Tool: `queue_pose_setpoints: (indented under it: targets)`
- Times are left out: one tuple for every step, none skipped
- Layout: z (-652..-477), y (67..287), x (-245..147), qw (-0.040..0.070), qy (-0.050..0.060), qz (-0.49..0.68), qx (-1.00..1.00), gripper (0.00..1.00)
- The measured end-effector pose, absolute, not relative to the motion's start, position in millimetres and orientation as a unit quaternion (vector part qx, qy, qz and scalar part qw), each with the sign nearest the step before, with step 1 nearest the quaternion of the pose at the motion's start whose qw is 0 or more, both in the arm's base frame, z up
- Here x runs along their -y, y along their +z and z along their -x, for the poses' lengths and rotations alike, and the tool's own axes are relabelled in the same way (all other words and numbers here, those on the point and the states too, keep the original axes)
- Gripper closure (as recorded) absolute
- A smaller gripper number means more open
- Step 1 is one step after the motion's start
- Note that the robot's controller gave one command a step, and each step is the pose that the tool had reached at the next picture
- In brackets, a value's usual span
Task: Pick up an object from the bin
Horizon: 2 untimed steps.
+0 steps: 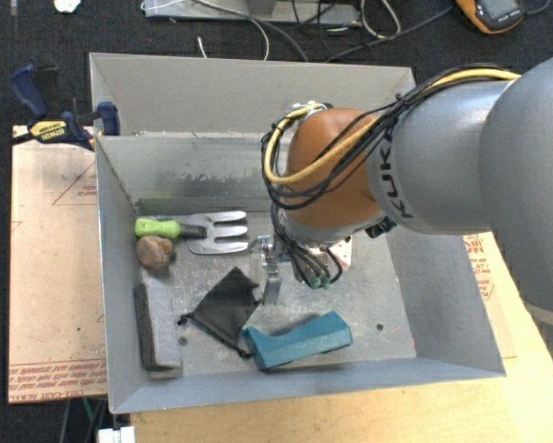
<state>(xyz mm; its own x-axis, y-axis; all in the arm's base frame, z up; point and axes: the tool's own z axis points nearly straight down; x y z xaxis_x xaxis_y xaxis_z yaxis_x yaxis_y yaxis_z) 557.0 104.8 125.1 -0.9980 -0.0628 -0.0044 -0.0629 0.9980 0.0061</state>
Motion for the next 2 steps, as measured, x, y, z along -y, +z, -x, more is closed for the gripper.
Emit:
queue_pose_setpoints:
  targets:
    - [-556.6, 201.0, -110.8, 0.002, 0.003, 0.05, -0.999, 1.0]
    - [-546.7, 261.0, -102.5, 0.002, 0.003, 0.051, -0.999, 1.0]
